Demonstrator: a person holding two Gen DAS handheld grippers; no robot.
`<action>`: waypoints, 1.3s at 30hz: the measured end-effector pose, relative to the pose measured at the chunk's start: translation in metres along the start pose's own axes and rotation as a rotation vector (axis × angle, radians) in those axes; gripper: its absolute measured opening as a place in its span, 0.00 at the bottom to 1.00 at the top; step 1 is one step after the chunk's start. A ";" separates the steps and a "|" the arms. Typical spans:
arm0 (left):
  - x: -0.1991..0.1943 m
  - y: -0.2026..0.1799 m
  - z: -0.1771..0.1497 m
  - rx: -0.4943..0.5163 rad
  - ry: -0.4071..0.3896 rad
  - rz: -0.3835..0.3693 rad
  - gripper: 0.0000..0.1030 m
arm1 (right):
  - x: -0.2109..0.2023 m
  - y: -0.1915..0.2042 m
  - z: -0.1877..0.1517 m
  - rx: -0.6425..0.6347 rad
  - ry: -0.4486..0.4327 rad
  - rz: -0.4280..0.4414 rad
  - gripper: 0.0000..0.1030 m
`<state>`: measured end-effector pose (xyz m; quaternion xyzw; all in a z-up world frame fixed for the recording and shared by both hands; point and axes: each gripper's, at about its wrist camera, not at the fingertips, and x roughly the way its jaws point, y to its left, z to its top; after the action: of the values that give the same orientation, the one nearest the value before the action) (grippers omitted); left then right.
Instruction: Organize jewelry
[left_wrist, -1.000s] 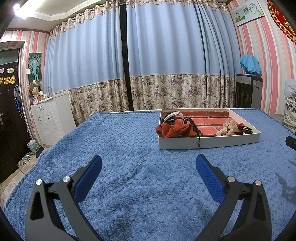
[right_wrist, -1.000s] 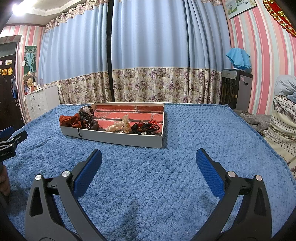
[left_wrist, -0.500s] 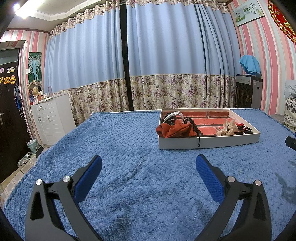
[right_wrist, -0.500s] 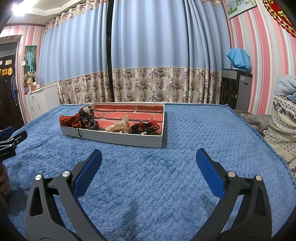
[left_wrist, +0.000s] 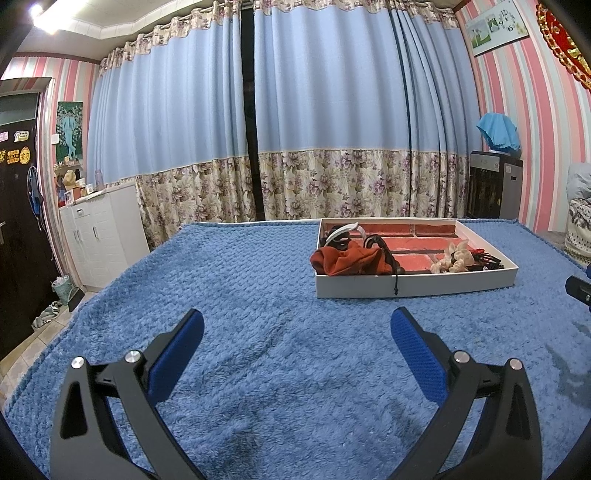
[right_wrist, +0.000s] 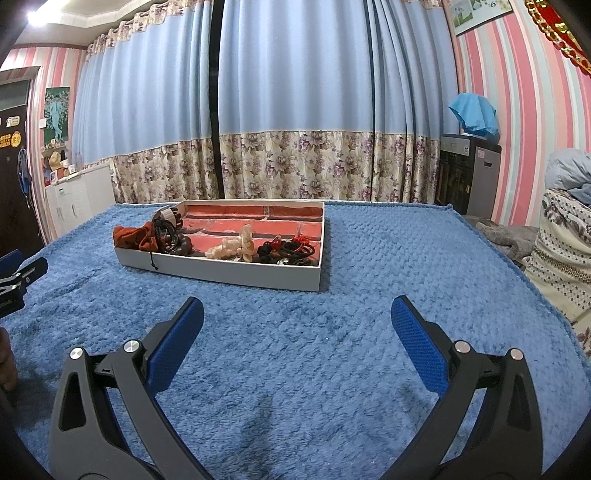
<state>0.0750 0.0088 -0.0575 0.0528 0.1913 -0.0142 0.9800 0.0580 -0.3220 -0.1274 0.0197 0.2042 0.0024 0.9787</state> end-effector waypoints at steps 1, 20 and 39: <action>0.000 -0.001 0.000 0.001 0.000 0.000 0.96 | 0.001 0.000 0.000 -0.001 0.001 -0.001 0.96; -0.002 0.000 0.000 0.001 0.002 0.000 0.96 | 0.000 0.001 0.000 -0.003 0.001 -0.002 0.96; -0.002 -0.001 0.000 0.001 -0.002 0.006 0.96 | 0.000 0.000 0.001 -0.001 0.002 -0.002 0.96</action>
<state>0.0735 0.0082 -0.0565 0.0538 0.1902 -0.0114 0.9802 0.0583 -0.3218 -0.1269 0.0192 0.2053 0.0016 0.9785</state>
